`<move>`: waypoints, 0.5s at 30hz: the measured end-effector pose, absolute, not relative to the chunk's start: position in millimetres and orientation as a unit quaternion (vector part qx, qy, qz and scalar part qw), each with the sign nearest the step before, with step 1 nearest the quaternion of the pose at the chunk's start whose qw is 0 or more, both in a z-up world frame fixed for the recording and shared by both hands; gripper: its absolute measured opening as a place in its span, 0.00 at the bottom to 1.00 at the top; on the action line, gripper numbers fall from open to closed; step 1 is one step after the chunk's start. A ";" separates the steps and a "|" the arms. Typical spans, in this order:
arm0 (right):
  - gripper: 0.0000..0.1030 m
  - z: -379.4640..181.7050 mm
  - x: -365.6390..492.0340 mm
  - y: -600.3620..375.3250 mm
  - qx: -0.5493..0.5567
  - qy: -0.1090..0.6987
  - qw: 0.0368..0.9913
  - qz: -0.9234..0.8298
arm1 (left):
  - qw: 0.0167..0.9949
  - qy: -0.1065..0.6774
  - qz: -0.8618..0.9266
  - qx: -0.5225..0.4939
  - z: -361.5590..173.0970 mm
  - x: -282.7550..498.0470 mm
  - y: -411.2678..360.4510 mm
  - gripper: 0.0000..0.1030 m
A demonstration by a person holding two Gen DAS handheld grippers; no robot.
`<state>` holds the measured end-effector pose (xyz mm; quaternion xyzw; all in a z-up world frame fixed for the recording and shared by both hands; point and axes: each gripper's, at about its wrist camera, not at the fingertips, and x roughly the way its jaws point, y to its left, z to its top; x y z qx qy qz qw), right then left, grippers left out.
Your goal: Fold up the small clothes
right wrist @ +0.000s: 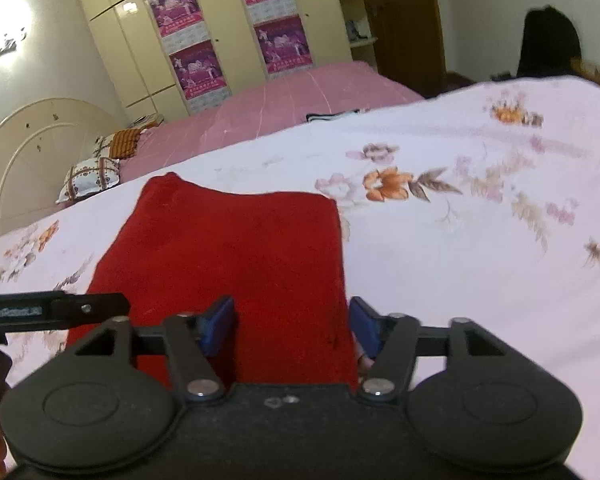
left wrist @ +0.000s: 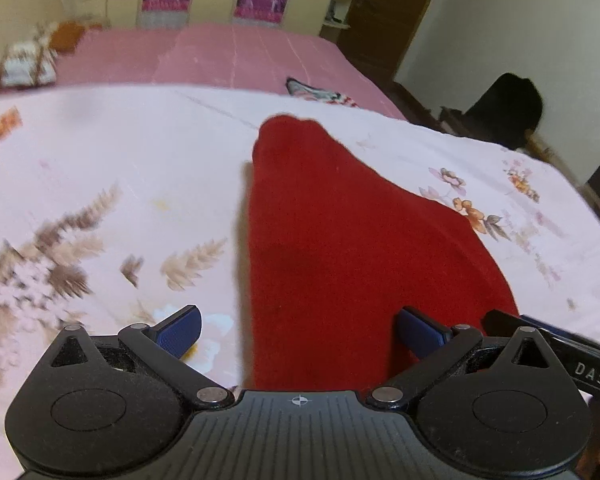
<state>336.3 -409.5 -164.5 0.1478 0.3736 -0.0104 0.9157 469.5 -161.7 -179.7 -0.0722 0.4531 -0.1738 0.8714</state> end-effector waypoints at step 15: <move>0.40 -191.7 351.0 -436.3 0.290 0.400 0.868 0.055 | 0.839 0.470 -0.229 -0.147 -201.1 475.0 -173.1 0.79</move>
